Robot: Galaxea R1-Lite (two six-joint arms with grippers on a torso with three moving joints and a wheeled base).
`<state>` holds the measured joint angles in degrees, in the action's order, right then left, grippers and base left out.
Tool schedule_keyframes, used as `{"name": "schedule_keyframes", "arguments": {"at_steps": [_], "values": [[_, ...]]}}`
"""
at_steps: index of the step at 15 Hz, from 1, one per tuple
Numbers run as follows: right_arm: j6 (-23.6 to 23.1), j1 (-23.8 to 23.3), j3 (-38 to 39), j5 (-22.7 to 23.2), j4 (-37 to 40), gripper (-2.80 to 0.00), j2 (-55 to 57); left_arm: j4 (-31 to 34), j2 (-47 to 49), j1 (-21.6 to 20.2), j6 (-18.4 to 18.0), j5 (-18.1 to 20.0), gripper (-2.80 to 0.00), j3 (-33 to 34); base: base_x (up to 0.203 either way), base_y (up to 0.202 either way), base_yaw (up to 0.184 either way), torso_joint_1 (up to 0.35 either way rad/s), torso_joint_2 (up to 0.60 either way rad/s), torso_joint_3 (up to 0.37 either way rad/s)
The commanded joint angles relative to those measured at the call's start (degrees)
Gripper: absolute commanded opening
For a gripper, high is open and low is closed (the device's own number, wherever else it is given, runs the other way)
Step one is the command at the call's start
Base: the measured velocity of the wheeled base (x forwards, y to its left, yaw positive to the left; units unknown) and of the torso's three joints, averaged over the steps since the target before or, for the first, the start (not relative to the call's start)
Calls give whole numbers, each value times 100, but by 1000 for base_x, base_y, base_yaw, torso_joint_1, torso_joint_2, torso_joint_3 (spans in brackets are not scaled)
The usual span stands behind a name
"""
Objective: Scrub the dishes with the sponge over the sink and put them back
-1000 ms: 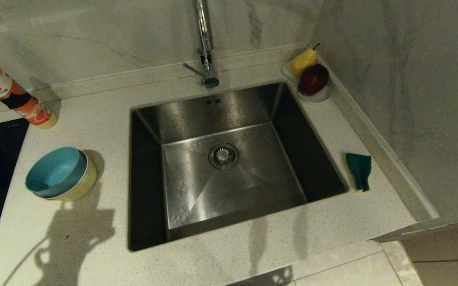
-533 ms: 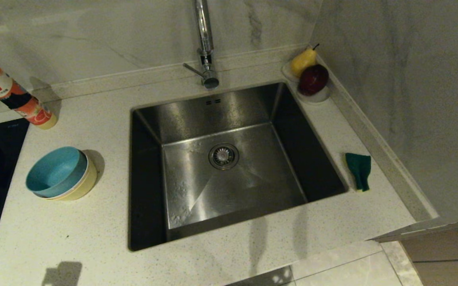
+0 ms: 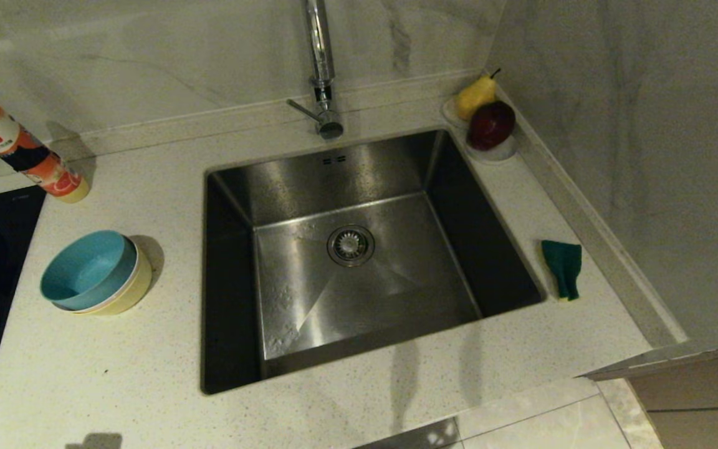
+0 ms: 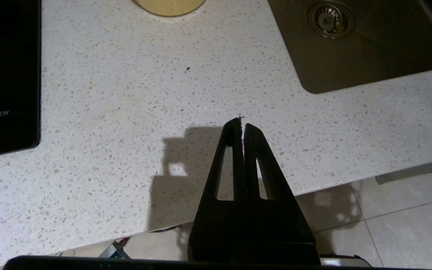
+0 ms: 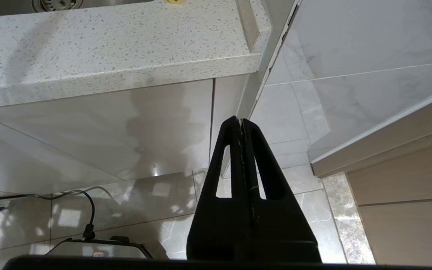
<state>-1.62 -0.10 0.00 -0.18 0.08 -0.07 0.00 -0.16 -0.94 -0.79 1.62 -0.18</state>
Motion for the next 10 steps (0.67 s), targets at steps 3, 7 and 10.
{"name": "schedule_keyframes", "arguments": {"at_steps": [3, 7, 10], "values": [[-5, 1, 0, 1, 1, -280, 7, 0, 25, -3, 0, 5, -280, 18, 0, 0, 0, 0, 0, 0], [-5, 1, 0, 1, 1, -280, 7, 0, 25, -3, -2, 5, -280, 18, 0, 0, 0, 0, 0, 0], [-56, 1, 0, 1, 27, -280, 7, 0, 25, -3, 0, 5, -280, 18, 0, 0, 0, 0, 0, 0]]}}
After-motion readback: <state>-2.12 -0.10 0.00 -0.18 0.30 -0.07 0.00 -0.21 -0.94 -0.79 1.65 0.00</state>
